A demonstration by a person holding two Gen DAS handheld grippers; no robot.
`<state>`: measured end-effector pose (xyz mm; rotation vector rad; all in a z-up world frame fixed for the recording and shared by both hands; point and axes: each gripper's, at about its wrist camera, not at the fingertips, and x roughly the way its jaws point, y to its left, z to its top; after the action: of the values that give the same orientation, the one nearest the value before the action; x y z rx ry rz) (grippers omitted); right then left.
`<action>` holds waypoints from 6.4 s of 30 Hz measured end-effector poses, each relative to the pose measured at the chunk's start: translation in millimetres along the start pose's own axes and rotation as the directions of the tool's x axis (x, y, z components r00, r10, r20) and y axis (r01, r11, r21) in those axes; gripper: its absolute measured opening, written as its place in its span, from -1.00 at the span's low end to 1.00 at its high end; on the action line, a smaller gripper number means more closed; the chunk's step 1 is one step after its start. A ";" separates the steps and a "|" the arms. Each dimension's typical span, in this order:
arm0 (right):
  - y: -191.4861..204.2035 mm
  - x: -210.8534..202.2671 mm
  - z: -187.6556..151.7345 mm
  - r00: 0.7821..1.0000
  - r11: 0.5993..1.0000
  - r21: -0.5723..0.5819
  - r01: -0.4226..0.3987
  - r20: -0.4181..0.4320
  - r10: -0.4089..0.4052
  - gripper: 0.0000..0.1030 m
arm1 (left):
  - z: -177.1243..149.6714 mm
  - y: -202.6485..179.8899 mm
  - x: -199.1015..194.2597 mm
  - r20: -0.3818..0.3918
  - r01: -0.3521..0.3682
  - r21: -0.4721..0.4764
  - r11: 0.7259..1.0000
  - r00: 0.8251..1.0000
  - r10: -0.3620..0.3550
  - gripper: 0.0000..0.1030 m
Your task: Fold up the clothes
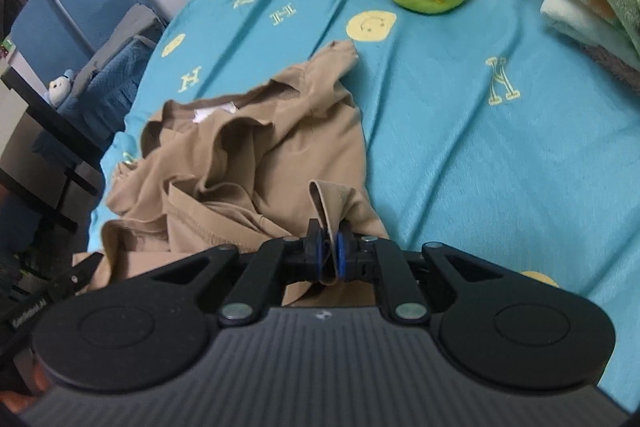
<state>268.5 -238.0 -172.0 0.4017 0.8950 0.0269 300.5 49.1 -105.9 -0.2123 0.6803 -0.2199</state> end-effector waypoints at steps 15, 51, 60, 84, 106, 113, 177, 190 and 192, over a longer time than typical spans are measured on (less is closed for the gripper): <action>3.5 -128.0 -29.4 0.976 0.998 0.019 -0.062 0.212 0.057 0.79 | -22.5 -52.8 -122.4 0.151 -0.062 0.129 0.990 0.988 0.042 0.99; 17.6 -176.6 -97.3 0.946 0.992 -0.122 0.044 0.323 -0.002 0.79 | -79.1 -41.9 -151.2 0.026 -0.096 0.101 0.990 0.995 0.094 0.99; 24.7 -169.8 -103.6 0.956 0.991 -0.129 0.026 0.292 0.013 0.79 | -93.0 -23.2 -124.6 -0.095 -0.127 0.025 0.992 0.987 0.129 0.99; -4.6 -150.5 -96.1 0.981 0.995 0.086 -0.042 0.193 0.025 0.79 | -119.2 25.6 -67.6 -0.217 0.046 -0.567 0.823 0.955 -0.203 0.82; -29.5 -50.0 -148.5 0.910 0.697 0.679 -0.231 -0.103 0.401 0.79 | -126.9 51.3 -71.9 0.117 0.241 -0.764 0.599 0.964 -0.238 -0.86; -43.5 -48.8 -149.6 0.942 0.650 0.717 -0.250 0.023 0.336 0.28 | -127.5 52.8 -80.1 0.128 0.240 -0.767 0.595 0.966 -0.224 -0.88; -38.8 -50.0 -56.1 0.982 0.802 0.581 -0.135 -0.030 0.188 -0.72 | -39.9 13.7 -33.6 -0.043 0.041 -0.338 0.940 0.997 -0.059 -0.87; -26.5 -64.3 -56.8 0.970 0.878 0.416 -0.238 0.059 0.235 0.39 | -41.0 -6.6 -43.0 -0.011 0.076 -0.133 0.988 0.997 -0.078 0.29; -16.9 -78.5 -56.9 0.963 0.900 0.344 -0.266 0.130 0.235 0.72 | -41.8 -13.4 -52.9 0.038 0.050 -0.072 0.996 0.998 -0.047 0.58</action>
<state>173.2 -249.7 -150.4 0.8550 0.7577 0.0836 231.9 45.4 -102.5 -0.3026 0.6477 -0.2376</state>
